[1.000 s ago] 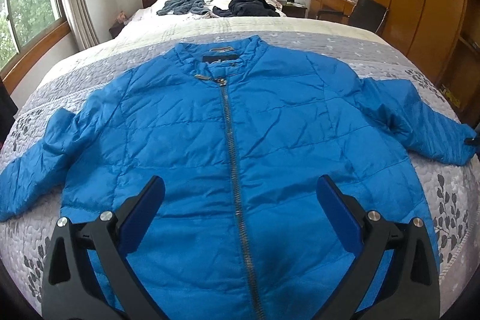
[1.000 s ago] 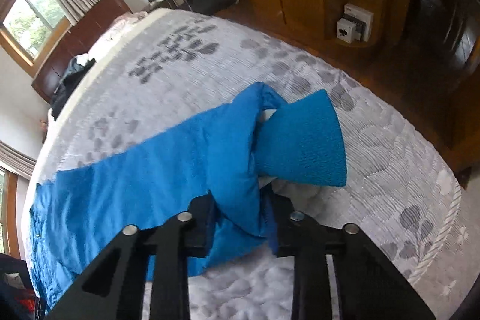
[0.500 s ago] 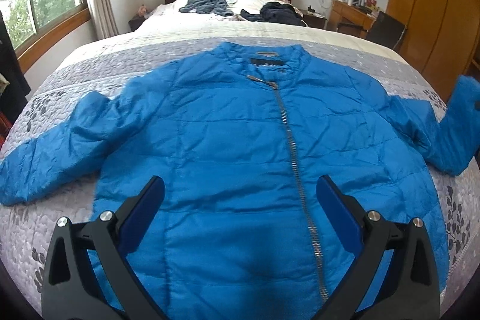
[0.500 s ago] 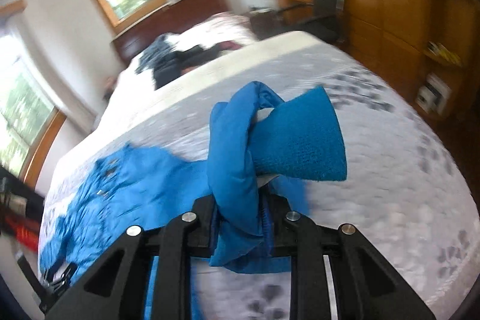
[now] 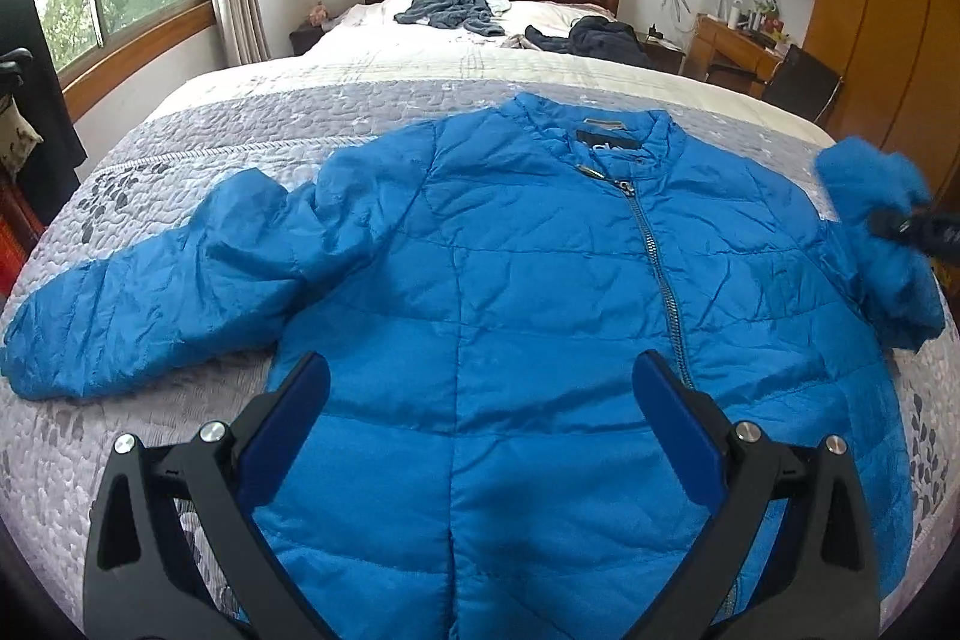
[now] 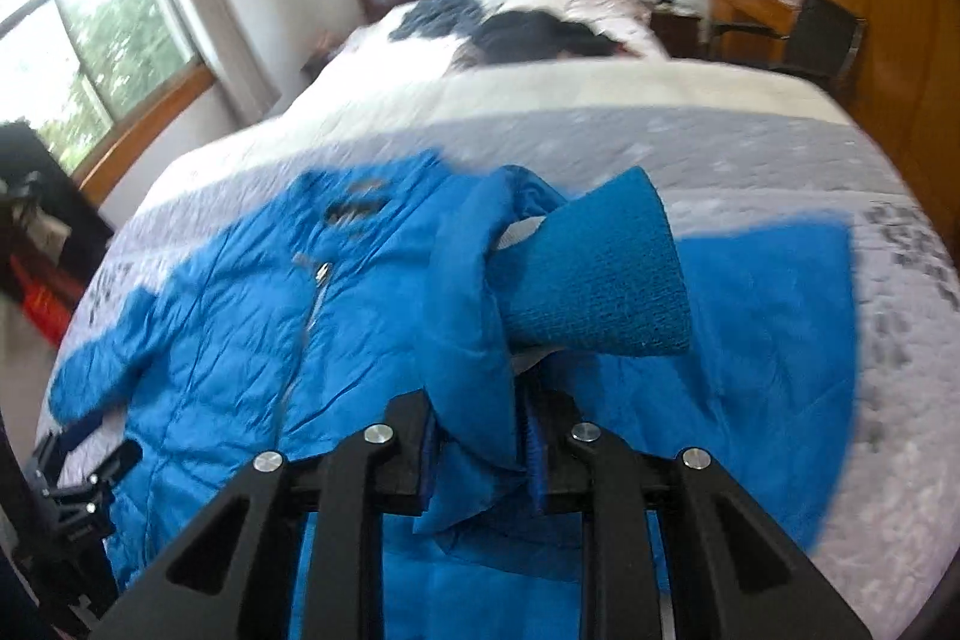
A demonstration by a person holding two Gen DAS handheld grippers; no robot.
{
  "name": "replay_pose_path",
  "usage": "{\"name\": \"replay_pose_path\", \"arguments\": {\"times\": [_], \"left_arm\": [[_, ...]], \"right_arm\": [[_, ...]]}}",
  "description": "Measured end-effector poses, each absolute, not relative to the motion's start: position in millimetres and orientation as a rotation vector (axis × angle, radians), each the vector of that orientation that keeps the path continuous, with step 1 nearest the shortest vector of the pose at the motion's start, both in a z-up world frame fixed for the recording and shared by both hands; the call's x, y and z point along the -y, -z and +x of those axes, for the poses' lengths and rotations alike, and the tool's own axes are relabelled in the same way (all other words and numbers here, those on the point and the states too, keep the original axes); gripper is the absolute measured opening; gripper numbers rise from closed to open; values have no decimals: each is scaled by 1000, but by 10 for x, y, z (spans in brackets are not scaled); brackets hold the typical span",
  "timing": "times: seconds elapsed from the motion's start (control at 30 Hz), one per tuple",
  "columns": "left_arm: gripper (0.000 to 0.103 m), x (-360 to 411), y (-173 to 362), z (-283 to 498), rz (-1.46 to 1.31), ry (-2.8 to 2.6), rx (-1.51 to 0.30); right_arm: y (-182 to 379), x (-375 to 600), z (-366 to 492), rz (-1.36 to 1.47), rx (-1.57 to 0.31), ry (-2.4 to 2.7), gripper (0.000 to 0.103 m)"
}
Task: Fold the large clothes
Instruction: 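Carry the sleeve across the jacket body with the right gripper and release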
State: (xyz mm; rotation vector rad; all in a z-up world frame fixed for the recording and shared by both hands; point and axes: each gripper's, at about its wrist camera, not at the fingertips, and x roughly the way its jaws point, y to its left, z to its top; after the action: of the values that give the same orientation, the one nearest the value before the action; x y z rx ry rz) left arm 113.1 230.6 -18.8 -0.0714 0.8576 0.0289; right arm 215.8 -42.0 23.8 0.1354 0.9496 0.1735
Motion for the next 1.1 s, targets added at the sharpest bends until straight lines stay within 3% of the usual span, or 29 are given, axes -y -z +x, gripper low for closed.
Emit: {"name": "replay_pose_path", "arguments": {"times": [0.17,0.33,0.67,1.1], "left_arm": [[100,-2284,189,1205,-89,3,-881],[100,-2201,151,1272,-109,42,-893],[100,-1537,257,1691,-199,247,-1009],[100,-312,536,2232,-37,268,-1046]], "right_arm": [[162,51,2268,81,-1046,-241,26],[204,-46,2148,75,-1039,-345,51],[-481,857,1787,243,-825,-251,52],[-450,1490,1768,340,-793,-119,55]]}}
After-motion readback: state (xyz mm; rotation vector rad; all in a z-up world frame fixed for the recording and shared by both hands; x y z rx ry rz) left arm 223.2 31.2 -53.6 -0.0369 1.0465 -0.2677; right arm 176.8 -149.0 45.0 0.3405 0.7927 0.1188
